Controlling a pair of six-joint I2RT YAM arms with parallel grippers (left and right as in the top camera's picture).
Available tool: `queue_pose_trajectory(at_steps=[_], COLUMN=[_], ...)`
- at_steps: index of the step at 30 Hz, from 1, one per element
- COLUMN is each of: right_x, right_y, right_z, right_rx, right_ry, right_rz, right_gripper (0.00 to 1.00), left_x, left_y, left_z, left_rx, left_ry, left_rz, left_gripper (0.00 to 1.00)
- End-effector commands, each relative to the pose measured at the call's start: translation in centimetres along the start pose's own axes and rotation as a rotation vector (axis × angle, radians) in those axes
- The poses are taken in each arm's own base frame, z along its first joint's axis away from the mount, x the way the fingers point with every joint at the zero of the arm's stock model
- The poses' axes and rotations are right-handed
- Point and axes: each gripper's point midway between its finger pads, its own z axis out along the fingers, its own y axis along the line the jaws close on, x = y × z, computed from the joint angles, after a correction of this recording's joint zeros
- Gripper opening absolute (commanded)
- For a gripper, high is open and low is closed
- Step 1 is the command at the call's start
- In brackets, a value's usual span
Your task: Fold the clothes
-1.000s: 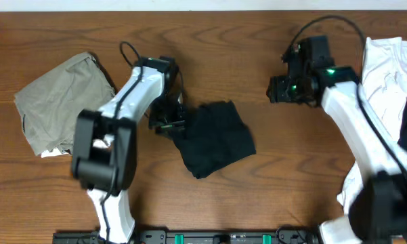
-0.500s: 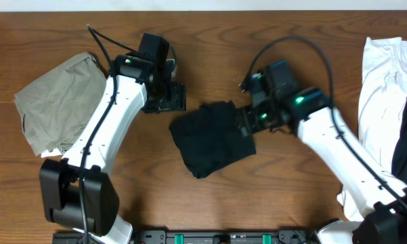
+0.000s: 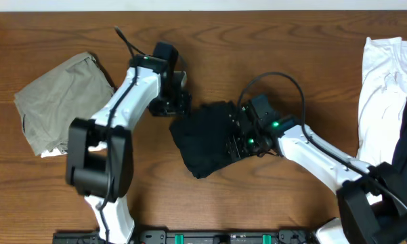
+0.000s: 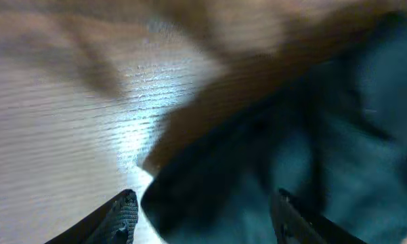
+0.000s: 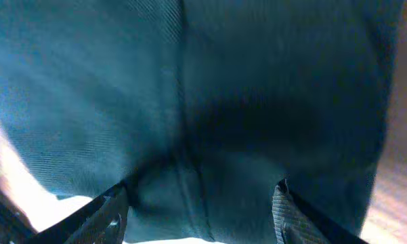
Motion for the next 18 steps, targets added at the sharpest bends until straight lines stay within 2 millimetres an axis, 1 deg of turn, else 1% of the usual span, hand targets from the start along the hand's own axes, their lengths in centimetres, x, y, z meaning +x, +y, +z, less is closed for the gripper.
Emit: queue_pose_trajectory(at_steps=[1,5,7,10,11,12,14,16,18], right_x=[0.5,0.4,0.2,-0.1,-0.3,-0.6,-1.8,-3.6,-5.2], right_y=[-0.4,-2.3,-3.9,-6.4,-7.5,-8.4,-10.3,-11.4,-12.3], right_z=[1.1,1.9,2.2,2.2,2.0,1.7,1.0,0.3,-0.3], right_rx=[0.006,0.087,0.150,0.234,0.268,0.297,0.347,0.345,0.344], right_ry=[0.030,0.028,0.024,0.015,0.004,-0.011,-0.059,-0.125,-0.187], right_rz=[0.031,0.045,0.061,0.097,0.112,0.125,0.138,0.117,0.114], right_gripper=[0.67,0.70,0.71,0.72,0.72,0.72,0.72,0.72,0.71], left_x=[0.8,1.6,2.2,3.2,3.6,4.0,5.1,6.3,7.3], left_y=[0.6,1.3,1.5,1.7,1.7,1.7,1.8,1.6,0.2], left_z=[2.7,4.9,5.6,5.6,5.5,5.4,5.1,4.7,4.2], left_rx=[0.002,-0.007,-0.012,-0.018,-0.022,-0.027,-0.039,-0.044,0.024], left_ry=[0.082,0.153,0.189,0.232,0.248,0.264,0.308,0.358,0.413], left_rz=[-0.001,-0.019,-0.030,-0.047,-0.067,-0.088,-0.134,-0.192,-0.229], left_gripper=[0.65,0.65,0.65,0.64,0.60,0.60,0.60,0.59,0.59])
